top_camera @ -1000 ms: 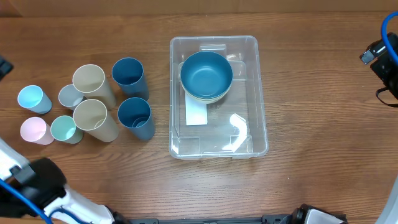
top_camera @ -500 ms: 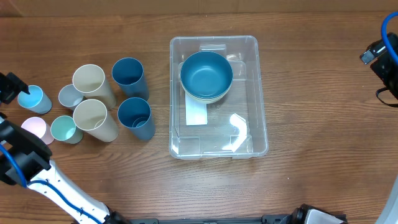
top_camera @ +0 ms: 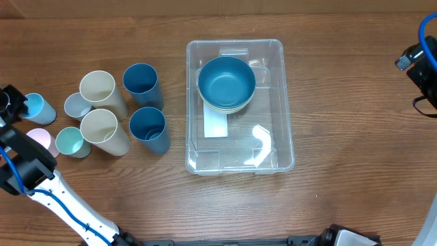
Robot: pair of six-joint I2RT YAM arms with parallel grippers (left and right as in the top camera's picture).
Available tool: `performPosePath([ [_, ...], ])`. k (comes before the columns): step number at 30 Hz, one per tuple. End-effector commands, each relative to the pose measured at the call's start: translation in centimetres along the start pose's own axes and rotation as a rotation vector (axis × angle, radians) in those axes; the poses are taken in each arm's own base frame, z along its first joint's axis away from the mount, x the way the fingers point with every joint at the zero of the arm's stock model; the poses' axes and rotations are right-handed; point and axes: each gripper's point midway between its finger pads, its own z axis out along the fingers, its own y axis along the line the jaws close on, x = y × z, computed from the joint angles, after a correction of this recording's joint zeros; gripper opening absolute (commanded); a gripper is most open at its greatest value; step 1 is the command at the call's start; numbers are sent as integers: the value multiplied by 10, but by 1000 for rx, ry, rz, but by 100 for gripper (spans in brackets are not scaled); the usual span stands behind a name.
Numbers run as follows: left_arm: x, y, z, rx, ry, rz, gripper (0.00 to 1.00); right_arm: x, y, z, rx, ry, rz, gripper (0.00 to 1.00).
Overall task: Pack container
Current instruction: 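Grasp the small light-blue cup and place it in the bin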
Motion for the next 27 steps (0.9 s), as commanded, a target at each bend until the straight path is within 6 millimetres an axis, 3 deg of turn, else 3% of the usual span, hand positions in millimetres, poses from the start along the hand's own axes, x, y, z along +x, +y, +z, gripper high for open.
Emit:
performPosePath([
  [1,-5,2,-1,-1,-17,1,4,-1,0,1,-4,-1,4,100],
  [3,-5,2,-5,4,-20,1,4,-1,0,1,-4,-1,4,100],
  [5,-10,0,-22,11,-49,1,4,-1,0,1,-4,-1,4,100],
  [8,-24,-4,-81,35,-163,-29,4,-1,0,1,-4,-1,4,100],
  [9,-29,-7,-107,59,-216,-49,4,-1,0,1,-4,-1,4,100],
  [11,-34,-27,-188,183,-379,-54,4,-1,0,1,-4,-1,4,100],
  [12,-24,-42,-235,270,-452,-39,4,-1,0,1,-4,-1,4,100],
  [14,-1,-64,-290,378,-524,19,4,-1,0,1,-4,-1,4,100],
  [17,71,-125,-377,555,-626,257,4,-1,0,1,-4,-1,4,100],
  [18,96,-142,-395,577,-648,342,4,-1,0,1,-4,-1,4,100],
  [20,166,-189,-422,639,-662,598,4,-1,0,1,-4,-1,4,100],
  [22,223,-225,-427,657,-635,792,4,-1,0,1,-4,-1,4,100],
  [24,264,-248,-420,642,-593,922,4,-1,0,1,-4,-1,4,100],
  [27,342,-290,-386,571,-470,1167,4,-1,0,1,-4,-1,4,100],
])
